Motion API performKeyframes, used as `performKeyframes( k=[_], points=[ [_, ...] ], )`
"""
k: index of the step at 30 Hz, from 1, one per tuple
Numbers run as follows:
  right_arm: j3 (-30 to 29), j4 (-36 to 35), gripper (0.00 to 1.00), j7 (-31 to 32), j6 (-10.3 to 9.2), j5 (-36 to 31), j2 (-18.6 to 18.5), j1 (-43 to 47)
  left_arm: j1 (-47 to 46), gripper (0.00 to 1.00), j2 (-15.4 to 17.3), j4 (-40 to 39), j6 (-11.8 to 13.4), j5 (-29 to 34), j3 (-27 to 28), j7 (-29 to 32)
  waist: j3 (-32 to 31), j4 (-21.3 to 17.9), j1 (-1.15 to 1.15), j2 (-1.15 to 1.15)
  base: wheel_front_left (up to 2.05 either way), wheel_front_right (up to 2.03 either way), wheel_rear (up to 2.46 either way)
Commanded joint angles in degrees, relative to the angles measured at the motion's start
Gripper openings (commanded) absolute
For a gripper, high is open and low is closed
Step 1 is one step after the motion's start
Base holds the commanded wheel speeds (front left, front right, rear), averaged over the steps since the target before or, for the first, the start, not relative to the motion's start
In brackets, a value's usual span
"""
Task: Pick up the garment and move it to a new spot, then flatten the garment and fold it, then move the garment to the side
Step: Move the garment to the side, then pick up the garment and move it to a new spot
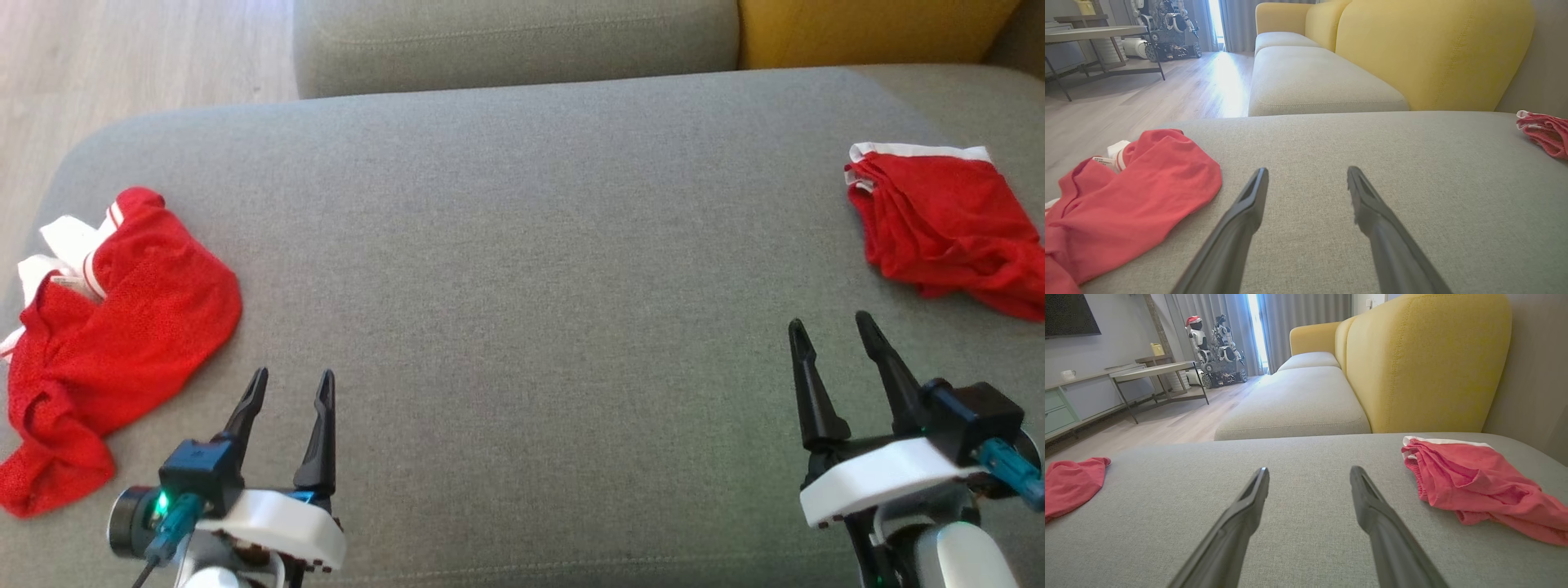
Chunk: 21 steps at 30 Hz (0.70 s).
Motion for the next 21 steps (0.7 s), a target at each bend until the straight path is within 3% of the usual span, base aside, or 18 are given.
performKeyframes(
  k=[1,21],
  points=[
    [1.1,-1.7,1.0,-0.5,-0.04,-0.1,-0.1,-1.1,-1.9,1.0,1.3,-2.1,0.2,0.0,1.9,0.2,-0.3,0.2,0.0,0.0,0.0,0.0,0.0],
    [0.8,-1.6,1.0,0.2,-0.04,-0.2,-0.1,-0.8,-2.4,1.0,1.8,-2.8,0.8,-0.2,1.3,0.3,-0.7,0.7,0.0,0.0,0.0,0.0,0.0]
  ],
)
